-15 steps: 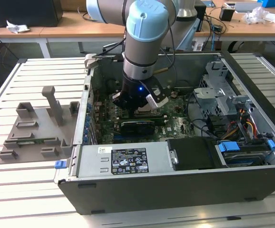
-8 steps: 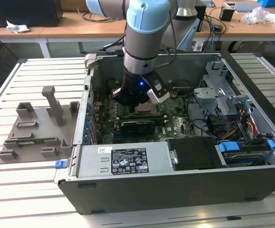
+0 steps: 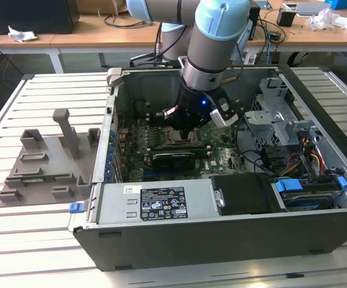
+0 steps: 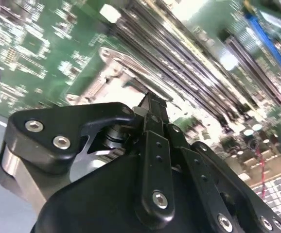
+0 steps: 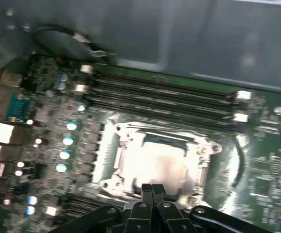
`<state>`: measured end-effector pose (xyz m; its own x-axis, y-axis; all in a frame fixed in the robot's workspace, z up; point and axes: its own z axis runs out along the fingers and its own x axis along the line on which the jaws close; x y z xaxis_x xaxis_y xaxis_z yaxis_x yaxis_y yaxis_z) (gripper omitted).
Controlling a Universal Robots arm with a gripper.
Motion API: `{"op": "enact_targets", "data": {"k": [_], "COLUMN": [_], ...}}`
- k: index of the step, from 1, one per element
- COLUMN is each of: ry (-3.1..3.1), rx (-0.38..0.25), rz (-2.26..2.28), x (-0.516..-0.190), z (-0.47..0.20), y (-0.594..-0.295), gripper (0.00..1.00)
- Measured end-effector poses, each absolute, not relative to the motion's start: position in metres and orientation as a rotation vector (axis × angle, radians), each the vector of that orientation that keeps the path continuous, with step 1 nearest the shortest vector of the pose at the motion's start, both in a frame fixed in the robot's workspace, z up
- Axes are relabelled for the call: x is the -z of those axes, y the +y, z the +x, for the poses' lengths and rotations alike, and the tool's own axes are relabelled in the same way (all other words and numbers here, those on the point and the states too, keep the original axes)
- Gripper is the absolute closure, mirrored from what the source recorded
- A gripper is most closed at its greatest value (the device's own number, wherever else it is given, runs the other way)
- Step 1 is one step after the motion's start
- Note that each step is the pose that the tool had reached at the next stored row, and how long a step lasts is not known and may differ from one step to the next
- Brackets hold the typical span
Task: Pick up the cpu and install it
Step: 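Install the second cpu locking lever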
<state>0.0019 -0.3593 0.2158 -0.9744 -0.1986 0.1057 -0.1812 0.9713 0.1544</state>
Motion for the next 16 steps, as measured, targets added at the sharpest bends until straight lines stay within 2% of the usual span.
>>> {"op": "enact_targets", "data": {"k": [3,7,16], "ry": [-2.999,-2.999,-2.999], "rx": [0.218,0.218,0.221], "rz": [0.290,0.290,0.290], "x": [-0.225,-0.258,-0.262], "z": [0.004,0.005,0.005], "y": [-0.356,-0.353,-0.353], "gripper": [0.89,0.89,0.89]}}
